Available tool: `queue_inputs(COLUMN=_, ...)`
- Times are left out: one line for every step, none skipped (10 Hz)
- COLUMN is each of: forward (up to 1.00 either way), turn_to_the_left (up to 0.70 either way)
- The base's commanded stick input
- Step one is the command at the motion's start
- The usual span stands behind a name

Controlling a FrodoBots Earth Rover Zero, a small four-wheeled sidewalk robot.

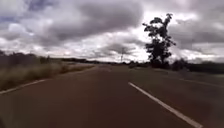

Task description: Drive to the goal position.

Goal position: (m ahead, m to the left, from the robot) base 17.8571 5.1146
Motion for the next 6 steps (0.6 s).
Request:
queue_inputs(forward=1.00, turn_to_the_left=0.04)
queue_inputs(forward=1.00, turn_to_the_left=0.04)
queue_inputs(forward=1.00, turn_to_the_left=0.04)
queue_inputs(forward=1.00, turn_to_the_left=0.04)
queue_inputs(forward=1.00, turn_to_the_left=0.04)
queue_inputs(forward=1.00, turn_to_the_left=0.04)
